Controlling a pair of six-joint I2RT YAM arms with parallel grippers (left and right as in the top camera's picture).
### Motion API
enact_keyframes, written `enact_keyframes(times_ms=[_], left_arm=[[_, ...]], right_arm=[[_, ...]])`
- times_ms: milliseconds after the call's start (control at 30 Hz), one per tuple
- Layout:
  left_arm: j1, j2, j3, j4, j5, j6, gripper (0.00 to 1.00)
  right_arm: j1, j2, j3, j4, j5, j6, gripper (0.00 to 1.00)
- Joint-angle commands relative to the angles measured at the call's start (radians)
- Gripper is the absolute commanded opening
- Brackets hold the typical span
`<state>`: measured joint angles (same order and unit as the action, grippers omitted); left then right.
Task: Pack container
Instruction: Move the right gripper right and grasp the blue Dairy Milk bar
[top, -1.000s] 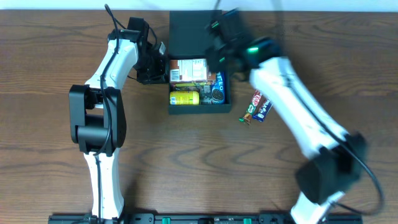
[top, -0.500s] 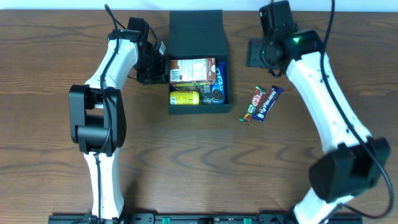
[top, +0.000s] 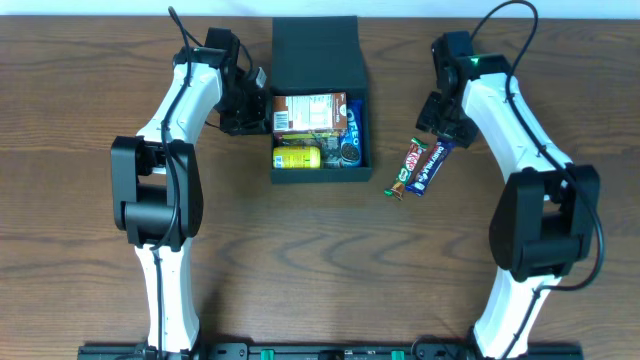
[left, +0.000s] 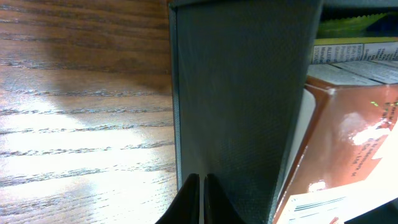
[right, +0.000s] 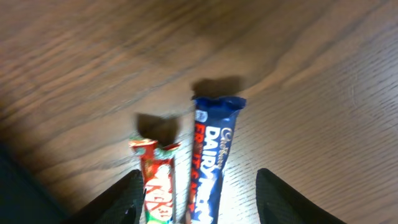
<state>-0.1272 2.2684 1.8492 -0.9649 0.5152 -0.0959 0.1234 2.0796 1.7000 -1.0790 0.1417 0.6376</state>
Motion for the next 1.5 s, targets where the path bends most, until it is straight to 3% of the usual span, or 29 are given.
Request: enact_keyframes(times_ms=[0, 1200, 1467], left_arm=[[-0.008, -0.032, -0.006, -0.003, -0.002, 0.014, 0.06], [-0.008, -0.032, -0.006, 0.004, -0.002, 0.013, 0.06], [-0.008, -0.032, -0.006, 0.004, -0.002, 0.013, 0.06]], right_arm=[[-0.028, 0.043, -0.002, -0.01, -0.013, 0.062, 0.57], [-0.066, 0.199, -0.002, 0.028, -0.097, 0.052, 0.5], [-0.074, 0.199, -0.002, 0.039, -0.097, 0.04, 0.36]])
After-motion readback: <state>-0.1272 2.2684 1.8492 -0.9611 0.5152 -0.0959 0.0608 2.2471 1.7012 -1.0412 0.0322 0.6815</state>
